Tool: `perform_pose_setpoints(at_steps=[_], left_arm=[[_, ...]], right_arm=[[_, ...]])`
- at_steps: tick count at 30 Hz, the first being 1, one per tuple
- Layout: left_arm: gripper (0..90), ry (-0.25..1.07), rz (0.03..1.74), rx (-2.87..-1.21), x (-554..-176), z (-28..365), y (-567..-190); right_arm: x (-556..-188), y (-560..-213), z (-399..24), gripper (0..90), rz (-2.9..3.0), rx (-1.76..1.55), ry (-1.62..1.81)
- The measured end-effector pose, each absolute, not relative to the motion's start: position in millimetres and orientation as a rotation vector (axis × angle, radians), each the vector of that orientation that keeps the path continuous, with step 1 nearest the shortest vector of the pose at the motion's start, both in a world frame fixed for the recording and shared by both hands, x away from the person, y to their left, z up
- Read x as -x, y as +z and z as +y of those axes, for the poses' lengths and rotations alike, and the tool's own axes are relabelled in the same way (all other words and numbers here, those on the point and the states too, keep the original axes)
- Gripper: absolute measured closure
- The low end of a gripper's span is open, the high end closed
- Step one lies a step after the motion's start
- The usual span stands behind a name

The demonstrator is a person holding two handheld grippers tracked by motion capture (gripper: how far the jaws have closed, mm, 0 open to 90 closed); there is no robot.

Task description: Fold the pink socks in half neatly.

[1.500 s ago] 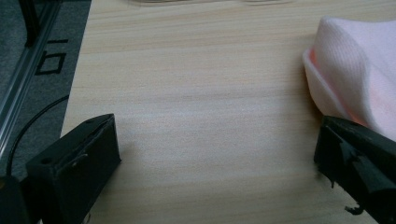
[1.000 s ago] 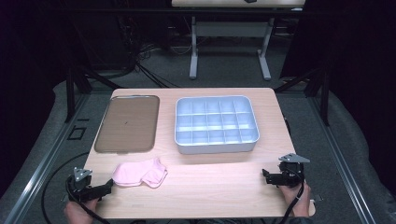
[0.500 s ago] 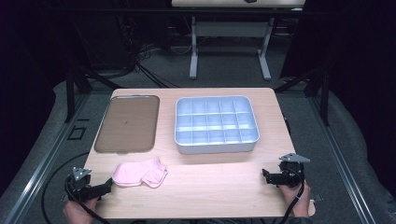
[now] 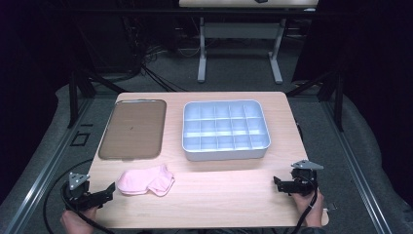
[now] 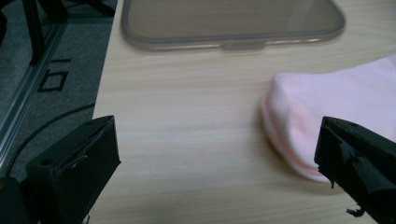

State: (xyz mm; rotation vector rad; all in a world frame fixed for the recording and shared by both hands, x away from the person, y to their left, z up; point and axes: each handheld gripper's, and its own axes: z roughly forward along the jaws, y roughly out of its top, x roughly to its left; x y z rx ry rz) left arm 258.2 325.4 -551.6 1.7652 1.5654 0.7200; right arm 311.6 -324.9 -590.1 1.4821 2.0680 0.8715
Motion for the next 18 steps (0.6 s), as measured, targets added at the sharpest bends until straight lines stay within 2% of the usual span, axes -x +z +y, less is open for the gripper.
perform_pose_setpoints(at_steps=[9, 18], left_arm=[[0.0, 0.660, 1.420, -1.850, -265, 287, -528], [0.0, 0.583, 1.347, -1.916, -280, 249, -531]], right_arm=[[-311, -590, -325, 0.0, 2.068, -1.485, 0.869], [-311, -590, -325, 0.1, 2.068, -1.484, 0.868]])
